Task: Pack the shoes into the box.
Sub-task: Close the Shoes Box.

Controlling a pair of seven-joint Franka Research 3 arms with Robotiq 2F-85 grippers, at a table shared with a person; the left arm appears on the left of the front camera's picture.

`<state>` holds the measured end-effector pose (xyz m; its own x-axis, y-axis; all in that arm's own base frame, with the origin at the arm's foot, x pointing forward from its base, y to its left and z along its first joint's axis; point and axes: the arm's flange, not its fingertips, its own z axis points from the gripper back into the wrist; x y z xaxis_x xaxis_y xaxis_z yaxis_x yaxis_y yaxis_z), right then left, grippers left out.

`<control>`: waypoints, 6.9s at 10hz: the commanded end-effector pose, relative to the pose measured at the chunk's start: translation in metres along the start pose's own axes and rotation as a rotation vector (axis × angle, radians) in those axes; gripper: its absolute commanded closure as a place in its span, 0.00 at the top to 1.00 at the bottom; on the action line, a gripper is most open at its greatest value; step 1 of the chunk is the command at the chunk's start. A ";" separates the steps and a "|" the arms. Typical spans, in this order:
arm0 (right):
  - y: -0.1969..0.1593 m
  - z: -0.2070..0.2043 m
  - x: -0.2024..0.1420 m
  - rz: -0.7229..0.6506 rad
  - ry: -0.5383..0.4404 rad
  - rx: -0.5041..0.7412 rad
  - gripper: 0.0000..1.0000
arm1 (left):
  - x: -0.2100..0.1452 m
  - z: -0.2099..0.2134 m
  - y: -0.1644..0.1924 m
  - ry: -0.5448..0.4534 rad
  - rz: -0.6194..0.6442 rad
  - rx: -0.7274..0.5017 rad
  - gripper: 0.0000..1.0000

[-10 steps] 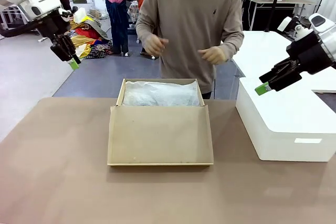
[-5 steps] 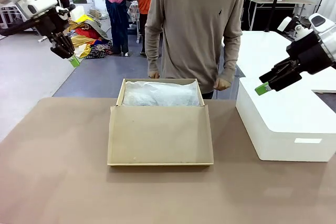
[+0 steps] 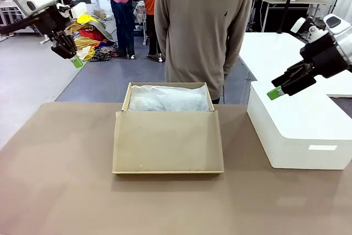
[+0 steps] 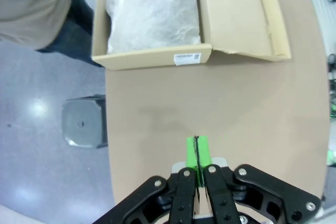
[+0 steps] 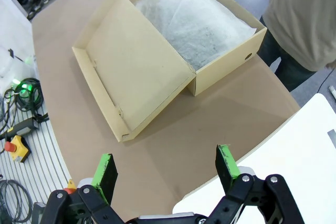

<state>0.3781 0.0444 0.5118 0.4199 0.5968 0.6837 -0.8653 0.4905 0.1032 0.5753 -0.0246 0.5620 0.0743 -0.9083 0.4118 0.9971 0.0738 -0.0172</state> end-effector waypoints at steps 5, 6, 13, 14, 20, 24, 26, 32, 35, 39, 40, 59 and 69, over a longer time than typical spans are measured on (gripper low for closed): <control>-0.003 -0.002 0.000 0.021 -0.034 0.014 1.00 | -0.005 -0.006 0.000 -0.017 0.036 -0.025 0.00; -0.003 -0.002 0.000 0.021 -0.034 0.014 1.00 | -0.011 -0.014 -0.001 -0.031 0.073 -0.051 0.00; -0.003 -0.002 0.000 0.021 -0.034 0.014 1.00 | -0.044 -0.089 -0.037 -0.169 0.234 -0.155 0.00; -0.003 -0.002 0.000 0.021 -0.034 0.014 1.00 | -0.045 -0.099 -0.039 -0.173 0.238 -0.171 0.00; -0.003 -0.002 0.000 0.021 -0.034 0.014 1.00 | -0.048 -0.111 -0.035 -0.154 0.241 -0.200 0.00; -0.003 -0.002 0.000 0.021 -0.034 0.014 1.00 | -0.046 -0.113 -0.035 -0.153 0.237 -0.202 0.00; -0.003 -0.002 0.000 0.021 -0.034 0.014 1.00 | -0.050 -0.130 -0.023 -0.171 0.156 -0.246 0.00; -0.003 -0.002 0.000 0.021 -0.034 0.014 1.00 | -0.057 -0.185 -0.017 -0.244 0.051 -0.339 0.00; -0.003 -0.002 0.000 0.021 -0.034 0.014 1.00 | -0.058 -0.207 -0.021 -0.279 0.017 -0.372 0.00; -0.003 -0.002 0.000 0.021 -0.034 0.014 1.00 | -0.055 -0.209 -0.018 -0.244 0.033 -0.374 0.00; -0.003 -0.002 0.000 0.021 -0.034 0.014 1.00 | -0.055 -0.209 -0.018 -0.244 0.033 -0.374 0.00; -0.003 -0.002 0.000 0.021 -0.034 0.014 1.00 | -0.044 -0.272 -0.031 -0.346 -0.167 -0.333 0.00; -0.003 -0.002 0.000 0.021 -0.034 0.014 1.00 | -0.043 -0.284 -0.041 -0.449 -0.209 -0.445 0.00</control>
<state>0.3781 0.0444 0.5118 0.4199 0.5969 0.6837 -0.8653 0.4905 0.1032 0.5385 -0.1124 0.2867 -0.0338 -0.6717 0.7401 0.9116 -0.3243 -0.2527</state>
